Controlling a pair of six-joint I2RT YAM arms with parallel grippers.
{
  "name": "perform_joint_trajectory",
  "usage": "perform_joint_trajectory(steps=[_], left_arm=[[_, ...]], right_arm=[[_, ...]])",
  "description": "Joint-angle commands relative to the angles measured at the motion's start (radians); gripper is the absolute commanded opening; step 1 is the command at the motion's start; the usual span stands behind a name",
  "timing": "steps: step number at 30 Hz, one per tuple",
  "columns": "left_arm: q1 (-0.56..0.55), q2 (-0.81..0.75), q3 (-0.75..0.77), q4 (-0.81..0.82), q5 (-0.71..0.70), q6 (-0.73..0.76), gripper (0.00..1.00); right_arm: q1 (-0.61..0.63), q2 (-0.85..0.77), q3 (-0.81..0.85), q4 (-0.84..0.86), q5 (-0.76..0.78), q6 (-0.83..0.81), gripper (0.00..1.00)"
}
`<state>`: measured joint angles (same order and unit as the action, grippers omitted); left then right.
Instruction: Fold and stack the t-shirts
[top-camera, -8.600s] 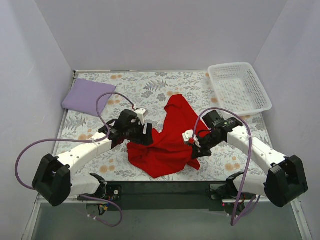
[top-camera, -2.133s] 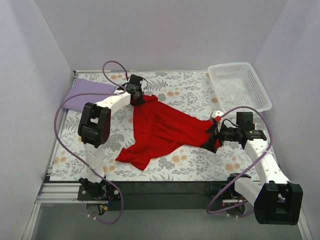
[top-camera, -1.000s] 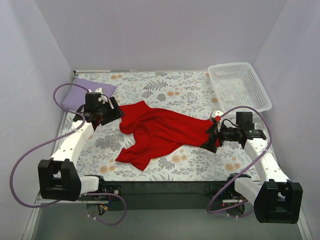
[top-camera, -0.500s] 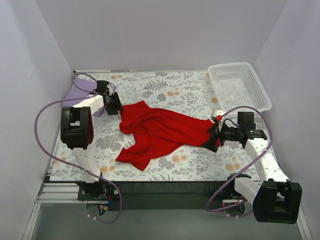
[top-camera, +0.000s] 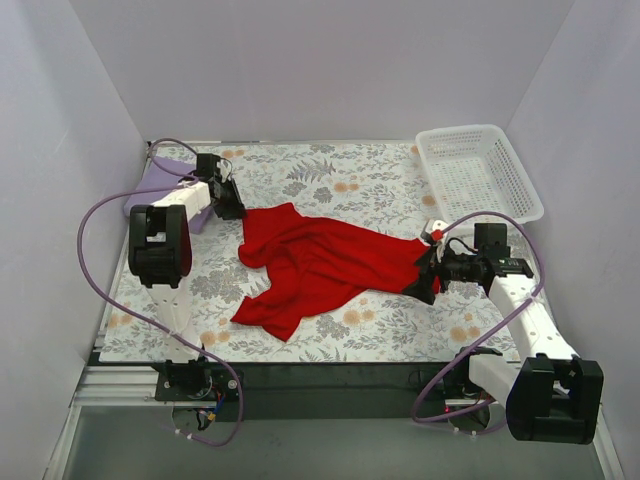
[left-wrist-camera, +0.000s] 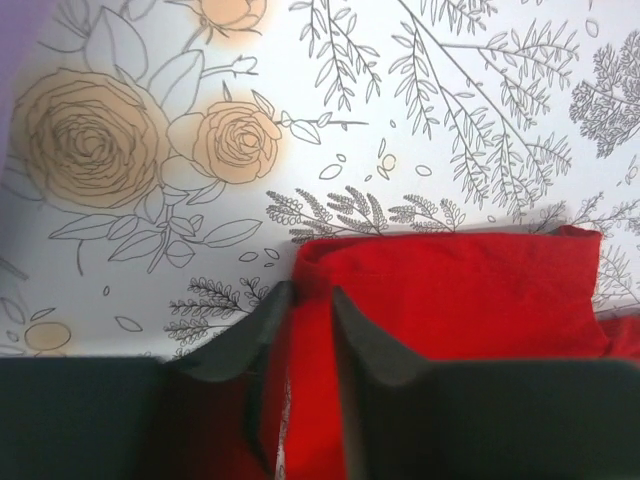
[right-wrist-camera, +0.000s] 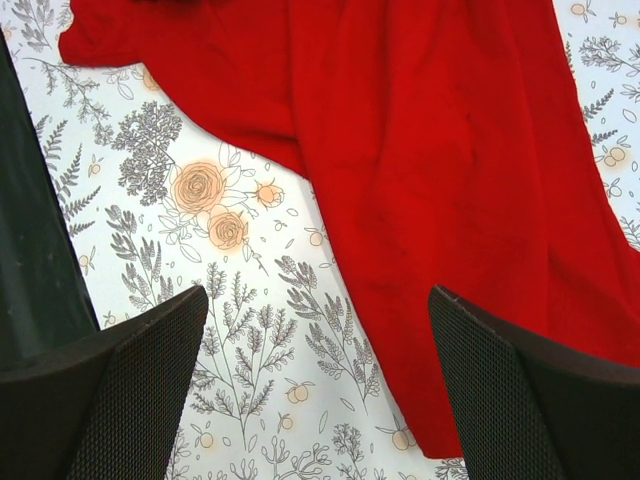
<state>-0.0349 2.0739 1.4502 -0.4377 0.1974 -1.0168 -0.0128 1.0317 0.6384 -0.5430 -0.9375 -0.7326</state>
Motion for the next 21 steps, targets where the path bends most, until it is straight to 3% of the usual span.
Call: perform_joint_trajectory(steps=[1,3,9,13,21], left_arm=[[-0.005,0.028,-0.001,-0.041,0.056,0.015,0.16],[-0.005,0.009,-0.010,-0.032,0.074,0.012,0.00],[-0.005,-0.136,-0.057,0.011,0.056,-0.003,0.00],[-0.005,-0.279,-0.131,0.060,0.028,-0.012,0.00],[-0.003,-0.506,-0.257,0.145,-0.036,-0.019,0.00]], right_arm=[[-0.003,0.016,0.014,0.028,0.040,0.004,0.96],[-0.003,0.030,0.017,0.034,0.071,0.006,0.95],[0.008,0.105,0.105,0.043,0.279,0.025,0.85],[0.007,0.151,0.176,0.067,0.495,0.087,0.79],[0.007,0.172,0.175,0.098,0.562,0.128,0.72]])
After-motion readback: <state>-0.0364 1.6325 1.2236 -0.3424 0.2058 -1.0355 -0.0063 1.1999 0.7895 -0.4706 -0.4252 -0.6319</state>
